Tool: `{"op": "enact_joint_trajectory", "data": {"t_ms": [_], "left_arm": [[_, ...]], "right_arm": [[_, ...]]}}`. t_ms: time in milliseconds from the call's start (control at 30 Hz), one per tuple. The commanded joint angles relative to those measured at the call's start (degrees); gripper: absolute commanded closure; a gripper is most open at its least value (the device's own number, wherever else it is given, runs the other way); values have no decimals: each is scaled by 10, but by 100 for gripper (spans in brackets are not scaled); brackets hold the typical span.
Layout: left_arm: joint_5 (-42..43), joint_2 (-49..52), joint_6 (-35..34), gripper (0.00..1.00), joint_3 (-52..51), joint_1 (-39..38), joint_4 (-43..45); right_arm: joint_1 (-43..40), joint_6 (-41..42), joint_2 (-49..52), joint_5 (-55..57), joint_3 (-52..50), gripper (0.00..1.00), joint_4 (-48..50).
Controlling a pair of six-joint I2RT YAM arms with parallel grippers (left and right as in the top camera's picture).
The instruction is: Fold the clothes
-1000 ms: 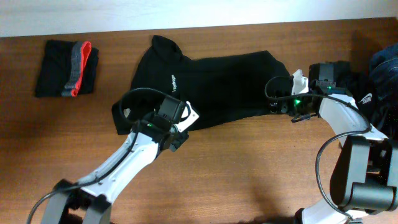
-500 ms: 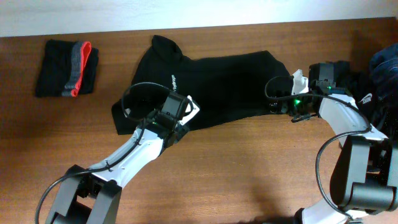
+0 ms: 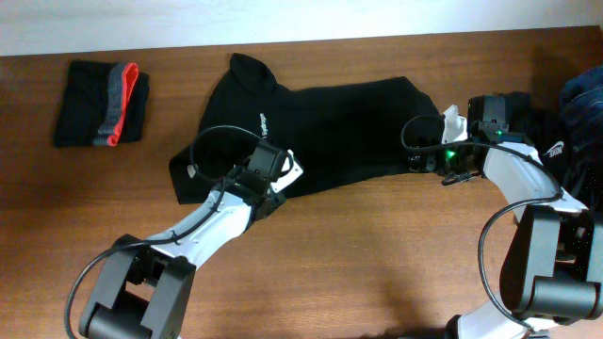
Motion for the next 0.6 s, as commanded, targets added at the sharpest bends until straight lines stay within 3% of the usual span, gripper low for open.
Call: {"op": "enact_joint_trajectory", "data": {"t_ms": [0,100,233,567], "left_arm": [[-19,5,10,66,-6,10,5],[-61,5,10,80,-6,10,18],[-97,5,10,88,-5,10,34],[-109,5,10,93,-3,10,76]], "right_arm": [[5,-6,-1,-8,9,8,0],[5,-6,-1,-8,9,8,0],[5,-6,-1,-8,9,8,0],[5,-6,-1,-8,9,8,0]]}}
